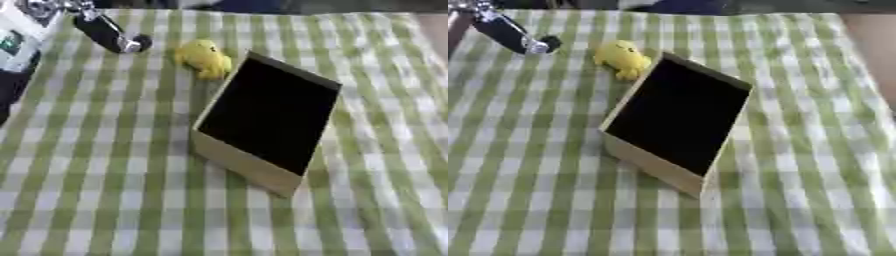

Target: Pick up objects on the table and place them in the box.

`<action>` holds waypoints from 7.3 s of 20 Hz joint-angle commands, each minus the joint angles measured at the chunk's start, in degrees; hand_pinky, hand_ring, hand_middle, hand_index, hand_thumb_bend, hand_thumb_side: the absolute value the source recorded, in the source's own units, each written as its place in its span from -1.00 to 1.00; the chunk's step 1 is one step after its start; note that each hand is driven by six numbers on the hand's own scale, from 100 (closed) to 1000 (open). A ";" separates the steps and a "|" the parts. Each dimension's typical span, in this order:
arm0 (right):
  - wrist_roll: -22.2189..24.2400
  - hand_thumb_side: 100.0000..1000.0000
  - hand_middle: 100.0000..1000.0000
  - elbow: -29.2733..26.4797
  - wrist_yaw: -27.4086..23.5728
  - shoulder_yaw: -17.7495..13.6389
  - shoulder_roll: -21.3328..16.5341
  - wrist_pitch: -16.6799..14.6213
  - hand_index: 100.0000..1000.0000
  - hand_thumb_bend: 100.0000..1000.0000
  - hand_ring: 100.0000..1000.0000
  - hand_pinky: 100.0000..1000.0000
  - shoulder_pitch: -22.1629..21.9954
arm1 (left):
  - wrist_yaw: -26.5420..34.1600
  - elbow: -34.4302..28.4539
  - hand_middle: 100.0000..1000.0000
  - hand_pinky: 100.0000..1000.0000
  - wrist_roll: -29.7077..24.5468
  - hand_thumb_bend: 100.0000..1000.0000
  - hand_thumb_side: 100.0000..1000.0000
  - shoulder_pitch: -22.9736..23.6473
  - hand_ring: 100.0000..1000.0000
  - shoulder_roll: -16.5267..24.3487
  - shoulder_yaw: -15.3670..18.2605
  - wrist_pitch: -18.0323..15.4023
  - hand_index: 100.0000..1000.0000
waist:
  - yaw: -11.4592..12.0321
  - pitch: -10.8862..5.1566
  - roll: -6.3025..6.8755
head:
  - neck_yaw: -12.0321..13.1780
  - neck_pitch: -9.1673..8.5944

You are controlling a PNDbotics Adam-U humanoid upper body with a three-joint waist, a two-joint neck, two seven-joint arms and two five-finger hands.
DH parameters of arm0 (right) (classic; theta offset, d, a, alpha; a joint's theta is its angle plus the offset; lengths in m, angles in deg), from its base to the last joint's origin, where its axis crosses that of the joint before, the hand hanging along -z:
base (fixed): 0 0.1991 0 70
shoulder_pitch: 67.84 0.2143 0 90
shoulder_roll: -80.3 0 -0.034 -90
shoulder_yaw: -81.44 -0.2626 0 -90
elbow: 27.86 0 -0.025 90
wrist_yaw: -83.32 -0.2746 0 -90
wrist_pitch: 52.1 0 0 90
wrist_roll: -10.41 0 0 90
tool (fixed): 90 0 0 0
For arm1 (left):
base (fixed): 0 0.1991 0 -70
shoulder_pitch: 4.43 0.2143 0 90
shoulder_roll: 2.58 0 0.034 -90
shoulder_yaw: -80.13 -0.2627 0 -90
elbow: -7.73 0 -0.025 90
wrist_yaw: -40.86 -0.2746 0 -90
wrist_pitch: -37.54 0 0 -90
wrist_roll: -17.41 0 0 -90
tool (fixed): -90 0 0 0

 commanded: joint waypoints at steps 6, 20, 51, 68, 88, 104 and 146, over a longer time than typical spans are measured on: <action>-0.31 1.00 0.39 -1.17 -0.45 -0.73 -0.70 0.06 0.71 -1.00 0.53 0.52 0.82 | 1.18 -1.84 0.60 0.34 -1.43 -0.45 -0.94 -1.52 0.61 0.50 -0.27 0.22 0.73 | -0.20 -1.37 0.00 | 0.60 1.09; 0.07 1.00 0.38 -1.17 -0.85 -0.54 -0.49 -0.02 0.71 -1.00 0.52 0.52 1.70 | -3.82 1.12 0.63 0.38 -1.83 -0.22 -0.80 -2.94 0.64 -1.95 -0.47 -0.61 0.75 | -2.37 0.05 0.52 | 0.72 -3.47; 0.45 1.00 0.37 -1.17 -1.50 -0.50 -0.30 0.03 0.71 -1.00 0.52 0.51 3.19 | -11.94 10.17 0.64 0.35 4.47 -0.48 -0.77 -5.71 0.63 -4.62 3.97 2.22 0.74 | -6.00 3.49 0.97 | 3.03 -5.81; -0.53 1.00 0.36 -1.17 -2.64 -1.08 -0.13 -0.02 0.70 -1.00 0.52 0.51 3.22 | -17.70 14.13 0.51 0.32 1.88 -0.47 -0.86 -5.60 0.60 -5.33 5.09 2.52 0.65 | -7.88 4.81 1.79 | 4.09 -7.02; -1.07 1.00 0.36 -1.17 -2.33 -1.40 0.02 0.67 0.70 -1.00 0.52 0.51 2.05 | -11.44 11.40 -0.02 -0.25 9.03 -1.00 -1.00 -5.56 0.09 -4.88 4.88 3.42 0.07 | -7.05 3.33 1.47 | 3.88 -4.45; -1.51 1.00 0.36 -1.17 -1.57 -1.69 -0.19 0.54 0.70 -1.00 0.52 0.51 1.34 | 0.13 -16.08 0.02 -0.30 5.31 -1.00 -1.00 -4.94 0.06 -4.24 -1.89 8.42 0.11 | -4.91 0.99 0.86 | 1.43 -1.87; -1.35 1.00 0.35 -1.17 -2.25 -1.63 0.83 0.56 0.69 -1.00 0.52 0.51 0.16 | -8.64 -19.22 0.06 -0.23 1.29 -1.00 -0.95 5.13 0.10 -13.27 -13.81 6.89 0.19 | -3.98 1.23 0.42 | 0.67 -1.92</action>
